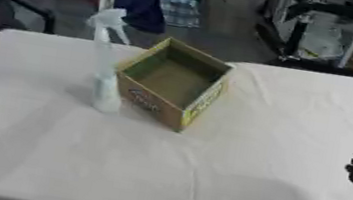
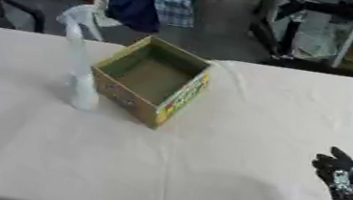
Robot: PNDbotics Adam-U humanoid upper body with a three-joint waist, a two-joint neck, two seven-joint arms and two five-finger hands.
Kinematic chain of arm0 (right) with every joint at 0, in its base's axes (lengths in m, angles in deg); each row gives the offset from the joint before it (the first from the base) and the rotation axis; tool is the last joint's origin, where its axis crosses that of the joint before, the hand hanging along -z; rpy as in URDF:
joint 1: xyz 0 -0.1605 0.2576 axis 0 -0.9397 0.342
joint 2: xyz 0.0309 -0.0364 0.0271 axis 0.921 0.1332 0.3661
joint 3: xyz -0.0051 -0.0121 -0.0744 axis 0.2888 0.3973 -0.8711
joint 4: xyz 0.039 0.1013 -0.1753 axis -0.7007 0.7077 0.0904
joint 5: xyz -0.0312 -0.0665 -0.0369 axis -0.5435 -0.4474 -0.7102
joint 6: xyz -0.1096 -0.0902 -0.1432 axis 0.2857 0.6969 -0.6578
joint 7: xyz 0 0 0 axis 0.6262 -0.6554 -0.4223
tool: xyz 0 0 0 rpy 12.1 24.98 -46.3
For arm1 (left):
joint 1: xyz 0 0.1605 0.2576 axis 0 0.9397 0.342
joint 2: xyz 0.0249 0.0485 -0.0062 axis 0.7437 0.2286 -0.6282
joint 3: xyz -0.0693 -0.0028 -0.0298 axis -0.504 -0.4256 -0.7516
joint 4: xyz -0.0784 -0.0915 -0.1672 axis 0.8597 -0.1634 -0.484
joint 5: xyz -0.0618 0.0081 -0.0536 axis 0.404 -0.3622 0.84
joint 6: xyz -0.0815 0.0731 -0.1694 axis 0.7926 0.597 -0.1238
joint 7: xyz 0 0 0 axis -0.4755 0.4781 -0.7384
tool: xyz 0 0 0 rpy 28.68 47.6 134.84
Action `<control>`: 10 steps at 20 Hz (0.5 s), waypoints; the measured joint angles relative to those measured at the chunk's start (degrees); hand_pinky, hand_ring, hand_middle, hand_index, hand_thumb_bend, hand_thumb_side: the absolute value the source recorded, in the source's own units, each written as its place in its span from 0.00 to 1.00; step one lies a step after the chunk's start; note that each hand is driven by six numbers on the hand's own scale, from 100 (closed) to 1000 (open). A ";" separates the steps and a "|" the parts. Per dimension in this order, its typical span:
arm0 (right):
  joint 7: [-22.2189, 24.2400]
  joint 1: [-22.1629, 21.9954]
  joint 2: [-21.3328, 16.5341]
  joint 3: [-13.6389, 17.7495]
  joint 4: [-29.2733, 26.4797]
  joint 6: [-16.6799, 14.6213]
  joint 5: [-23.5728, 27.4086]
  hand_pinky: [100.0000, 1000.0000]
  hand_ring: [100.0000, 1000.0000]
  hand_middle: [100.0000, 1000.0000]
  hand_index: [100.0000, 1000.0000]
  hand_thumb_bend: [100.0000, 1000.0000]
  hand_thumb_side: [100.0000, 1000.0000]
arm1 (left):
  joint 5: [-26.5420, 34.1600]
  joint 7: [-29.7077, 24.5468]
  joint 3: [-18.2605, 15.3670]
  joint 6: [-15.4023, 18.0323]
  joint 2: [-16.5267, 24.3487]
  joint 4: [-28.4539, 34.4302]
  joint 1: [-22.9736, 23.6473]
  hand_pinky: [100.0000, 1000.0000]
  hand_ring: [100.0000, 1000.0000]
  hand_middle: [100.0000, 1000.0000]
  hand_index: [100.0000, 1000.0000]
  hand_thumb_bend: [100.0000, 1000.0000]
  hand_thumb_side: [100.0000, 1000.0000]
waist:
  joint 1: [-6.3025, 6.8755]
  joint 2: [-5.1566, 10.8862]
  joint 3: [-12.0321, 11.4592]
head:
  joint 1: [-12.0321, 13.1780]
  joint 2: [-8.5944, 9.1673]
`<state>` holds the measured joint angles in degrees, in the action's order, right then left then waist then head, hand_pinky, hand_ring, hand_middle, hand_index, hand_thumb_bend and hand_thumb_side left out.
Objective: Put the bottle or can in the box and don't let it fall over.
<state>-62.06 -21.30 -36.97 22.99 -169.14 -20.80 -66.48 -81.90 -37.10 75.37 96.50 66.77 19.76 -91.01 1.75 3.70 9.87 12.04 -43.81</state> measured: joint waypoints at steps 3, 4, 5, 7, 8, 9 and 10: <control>0.01 -0.02 0.00 0.00 0.00 0.00 0.00 0.88 0.78 0.70 0.86 0.00 0.68 | -0.38 -1.77 0.47 0.27 -0.01 -0.63 0.44 0.73 0.57 0.54 0.65 0.00 0.14 | 0.00 0.05 0.00 | 0.00 0.00; 0.01 -0.02 0.00 0.00 0.00 0.00 0.00 0.88 0.78 0.70 0.86 0.00 0.68 | -0.42 -2.54 0.68 0.32 -0.05 -0.83 0.65 0.76 0.65 0.62 0.73 0.00 0.10 | 0.00 0.06 0.00 | 0.00 0.00; 0.02 -0.02 0.00 0.00 0.00 0.00 0.00 0.88 0.78 0.70 0.86 0.00 0.68 | -0.44 -3.41 0.84 0.35 -0.10 -1.07 0.81 0.76 0.66 0.64 0.74 0.00 0.09 | 0.00 0.06 0.00 | 0.00 0.00; 0.04 0.00 0.00 -0.02 0.00 -0.01 0.00 0.88 0.78 0.70 0.86 0.00 0.68 | -0.57 -5.47 1.21 0.29 -0.13 -1.52 1.27 0.82 0.77 0.78 0.87 0.00 0.05 | 0.03 0.06 0.11 | 0.00 0.00; 0.04 0.00 0.00 -0.02 0.00 -0.01 0.00 0.88 0.78 0.70 0.86 0.00 0.69 | -0.68 -6.83 1.42 0.24 -0.24 -1.83 1.50 0.84 0.82 0.84 0.92 0.00 0.06 | 0.03 0.06 0.24 | -0.02 0.00; 0.04 -0.07 0.00 -0.02 0.00 -0.01 0.00 0.88 0.78 0.70 0.86 0.00 0.68 | -0.75 -8.24 1.57 0.16 -0.42 -2.14 1.68 0.85 0.83 0.87 0.94 0.00 0.12 | 0.03 0.06 0.32 | -0.07 0.00; 0.04 -0.16 0.00 -0.02 0.00 -0.01 0.00 0.88 0.78 0.70 0.86 0.00 0.68 | -0.81 -9.64 1.74 0.04 -0.53 -2.43 1.78 0.86 0.86 0.90 0.97 0.00 0.22 | 0.04 0.06 0.33 | -0.08 0.00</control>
<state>-62.02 -21.47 -36.97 22.97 -169.14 -20.82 -66.48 -82.71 -46.74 77.12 96.53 66.24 17.32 -89.23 1.80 3.76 10.20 11.96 -43.81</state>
